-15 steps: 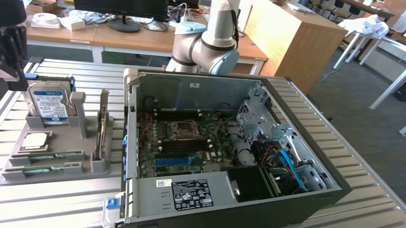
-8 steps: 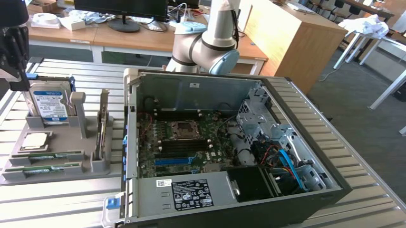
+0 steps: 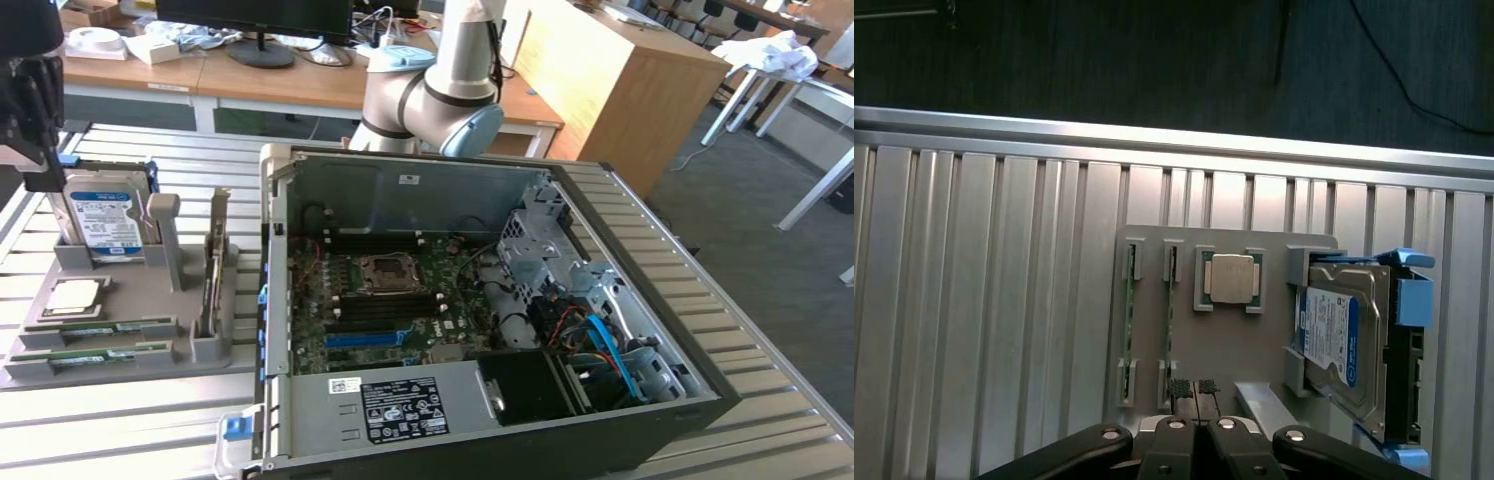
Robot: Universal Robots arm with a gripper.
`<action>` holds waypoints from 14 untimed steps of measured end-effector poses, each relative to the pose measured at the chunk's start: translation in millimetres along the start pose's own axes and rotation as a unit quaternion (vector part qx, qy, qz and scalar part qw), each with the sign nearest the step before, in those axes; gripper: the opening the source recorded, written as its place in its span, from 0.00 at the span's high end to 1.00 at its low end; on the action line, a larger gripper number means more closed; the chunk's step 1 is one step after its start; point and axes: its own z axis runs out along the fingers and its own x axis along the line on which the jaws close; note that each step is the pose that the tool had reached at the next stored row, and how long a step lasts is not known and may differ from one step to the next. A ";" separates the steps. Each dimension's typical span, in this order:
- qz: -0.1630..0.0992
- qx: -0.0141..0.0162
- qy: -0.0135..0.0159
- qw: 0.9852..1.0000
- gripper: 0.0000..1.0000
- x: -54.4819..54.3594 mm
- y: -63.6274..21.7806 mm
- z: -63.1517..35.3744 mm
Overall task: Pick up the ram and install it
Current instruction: 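Pick up the ram and move it above insertion slot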
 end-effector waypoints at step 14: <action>0.000 0.000 0.000 1.000 0.90 0.2 -4.1 -0.2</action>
